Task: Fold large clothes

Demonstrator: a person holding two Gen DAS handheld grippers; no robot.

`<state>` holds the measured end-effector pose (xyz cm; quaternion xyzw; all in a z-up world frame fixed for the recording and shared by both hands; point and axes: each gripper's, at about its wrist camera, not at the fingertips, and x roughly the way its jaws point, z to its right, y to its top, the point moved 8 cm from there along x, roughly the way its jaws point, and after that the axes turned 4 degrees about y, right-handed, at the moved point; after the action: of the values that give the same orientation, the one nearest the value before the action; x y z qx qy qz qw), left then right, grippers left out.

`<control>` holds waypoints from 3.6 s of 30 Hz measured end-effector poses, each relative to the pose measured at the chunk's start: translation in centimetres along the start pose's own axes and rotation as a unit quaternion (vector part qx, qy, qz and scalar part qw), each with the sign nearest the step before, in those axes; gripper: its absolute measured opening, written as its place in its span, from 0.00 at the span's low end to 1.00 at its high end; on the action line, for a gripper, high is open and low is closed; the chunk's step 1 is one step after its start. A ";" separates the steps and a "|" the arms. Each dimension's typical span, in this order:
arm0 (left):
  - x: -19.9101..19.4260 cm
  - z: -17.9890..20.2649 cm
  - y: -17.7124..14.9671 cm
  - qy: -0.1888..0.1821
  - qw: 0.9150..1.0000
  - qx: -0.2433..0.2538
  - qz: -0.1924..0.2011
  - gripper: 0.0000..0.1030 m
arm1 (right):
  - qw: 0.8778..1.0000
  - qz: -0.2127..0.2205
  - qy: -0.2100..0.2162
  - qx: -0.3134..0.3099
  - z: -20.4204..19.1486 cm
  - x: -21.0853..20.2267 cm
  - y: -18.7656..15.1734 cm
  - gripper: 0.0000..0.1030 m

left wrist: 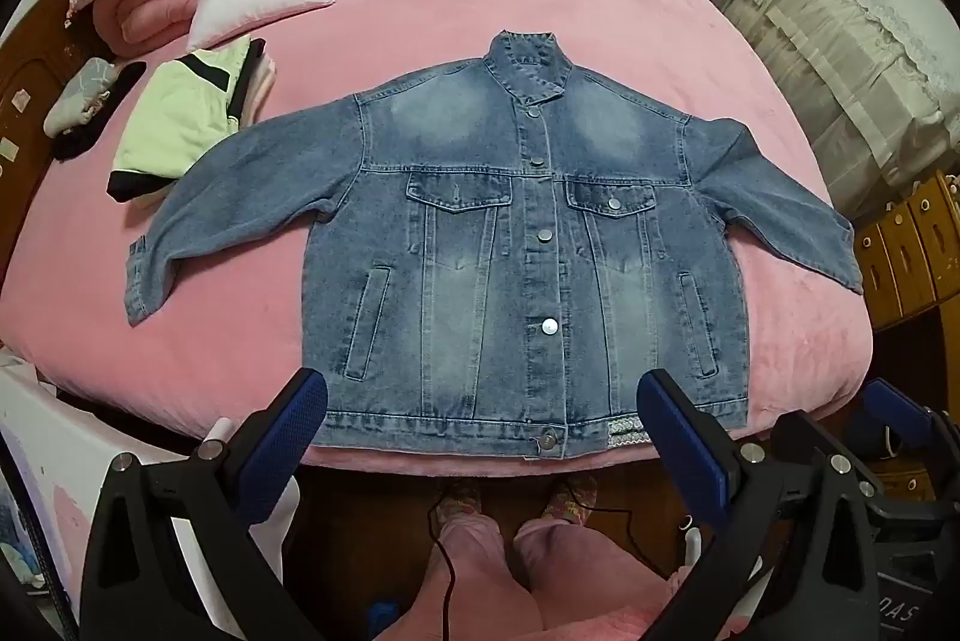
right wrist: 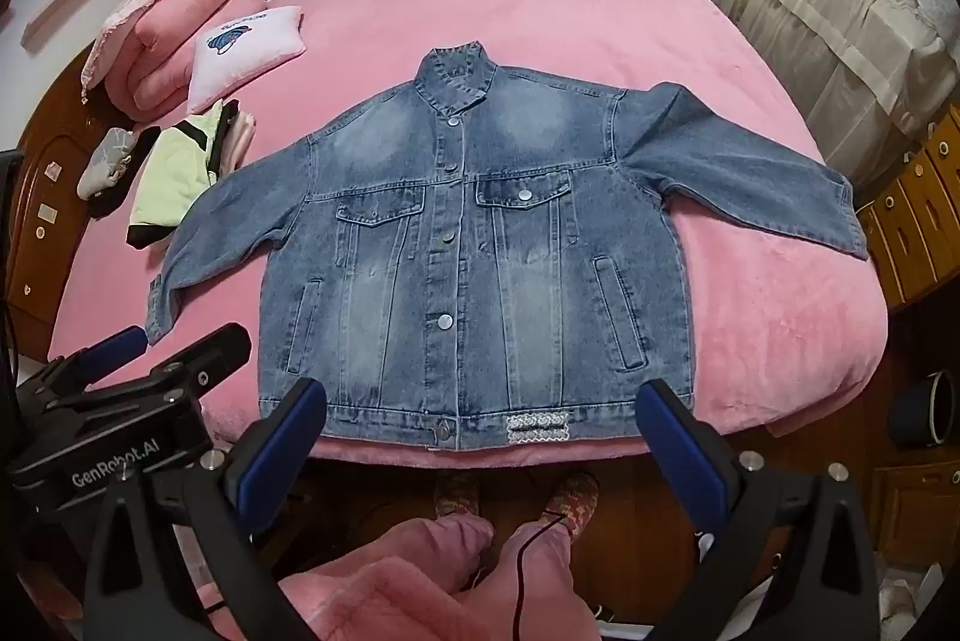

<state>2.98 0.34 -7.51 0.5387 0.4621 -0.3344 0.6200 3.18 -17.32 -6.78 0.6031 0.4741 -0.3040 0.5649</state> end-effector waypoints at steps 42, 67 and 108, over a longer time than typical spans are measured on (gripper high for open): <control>-0.8 0.6 -1.5 0.019 1.000 0.000 0.006 0.99 | 1.000 0.015 0.008 -0.017 0.2 -1.5 0.2 1.00; -3.4 2.5 -2.5 0.017 0.997 -0.065 0.027 0.99 | 0.997 0.036 0.028 -0.065 2.7 -3.4 1.1 1.00; 1.9 -9.5 0.9 -0.006 0.987 -0.160 -0.013 0.99 | 0.985 0.057 0.067 -0.150 -7.3 1.3 4.9 0.97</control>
<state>2.41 9.95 -8.88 0.4248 0.5124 -0.2676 0.6967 6.92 -9.52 -4.76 0.5566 0.5154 -0.1556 0.6327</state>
